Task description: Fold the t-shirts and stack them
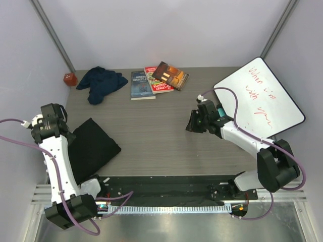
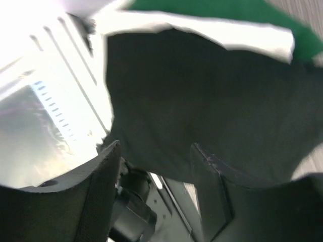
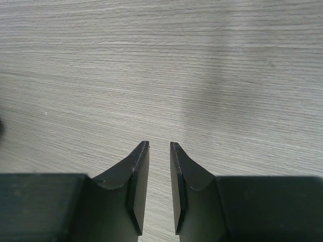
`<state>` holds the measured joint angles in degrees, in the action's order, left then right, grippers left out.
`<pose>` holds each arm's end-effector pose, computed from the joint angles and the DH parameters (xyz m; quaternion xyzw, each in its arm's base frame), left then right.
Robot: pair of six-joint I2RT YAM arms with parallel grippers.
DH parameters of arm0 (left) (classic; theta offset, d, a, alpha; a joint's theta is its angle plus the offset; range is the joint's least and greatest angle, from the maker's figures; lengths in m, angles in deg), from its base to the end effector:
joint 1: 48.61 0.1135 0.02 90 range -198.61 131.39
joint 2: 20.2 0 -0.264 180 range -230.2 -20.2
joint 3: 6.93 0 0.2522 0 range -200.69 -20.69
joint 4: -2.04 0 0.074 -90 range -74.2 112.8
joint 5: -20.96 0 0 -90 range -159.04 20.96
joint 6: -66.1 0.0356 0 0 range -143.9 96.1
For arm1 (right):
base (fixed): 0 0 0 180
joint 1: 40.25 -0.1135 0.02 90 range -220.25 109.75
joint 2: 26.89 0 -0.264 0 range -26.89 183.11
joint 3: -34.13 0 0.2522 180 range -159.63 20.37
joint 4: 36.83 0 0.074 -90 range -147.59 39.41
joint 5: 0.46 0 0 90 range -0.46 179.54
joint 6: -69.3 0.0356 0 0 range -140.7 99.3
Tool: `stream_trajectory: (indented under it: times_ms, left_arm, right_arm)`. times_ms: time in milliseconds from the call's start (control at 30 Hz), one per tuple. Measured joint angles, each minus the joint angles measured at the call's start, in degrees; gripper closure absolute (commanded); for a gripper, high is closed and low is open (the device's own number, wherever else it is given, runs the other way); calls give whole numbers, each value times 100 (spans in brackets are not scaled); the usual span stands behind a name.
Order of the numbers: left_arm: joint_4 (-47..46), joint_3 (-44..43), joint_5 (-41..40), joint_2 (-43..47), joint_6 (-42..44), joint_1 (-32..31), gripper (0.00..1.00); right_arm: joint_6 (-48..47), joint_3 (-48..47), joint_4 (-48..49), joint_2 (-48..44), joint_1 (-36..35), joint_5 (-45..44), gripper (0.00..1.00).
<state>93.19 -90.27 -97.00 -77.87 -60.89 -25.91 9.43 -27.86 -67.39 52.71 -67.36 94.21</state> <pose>0.1318 0.0732 0.3499 -0.5164 0.7970 0.2086 0.2338 0.2530 0.1328 0.2153 0.0101 0.9334 0.2043 0.2949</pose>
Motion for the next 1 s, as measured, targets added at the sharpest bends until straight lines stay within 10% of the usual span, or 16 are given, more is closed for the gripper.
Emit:
stream_trajectory:
  times_ms: [300,1000]
  left_arm:
    - [-605,-173,1753,-179,278,-313,46]
    - [-2629,-1078,2811,-3355,317,-5265,39]
  right_arm:
    - [68,2,35,0,35,2,71]
    - [385,345,345,-9,35,44,68]
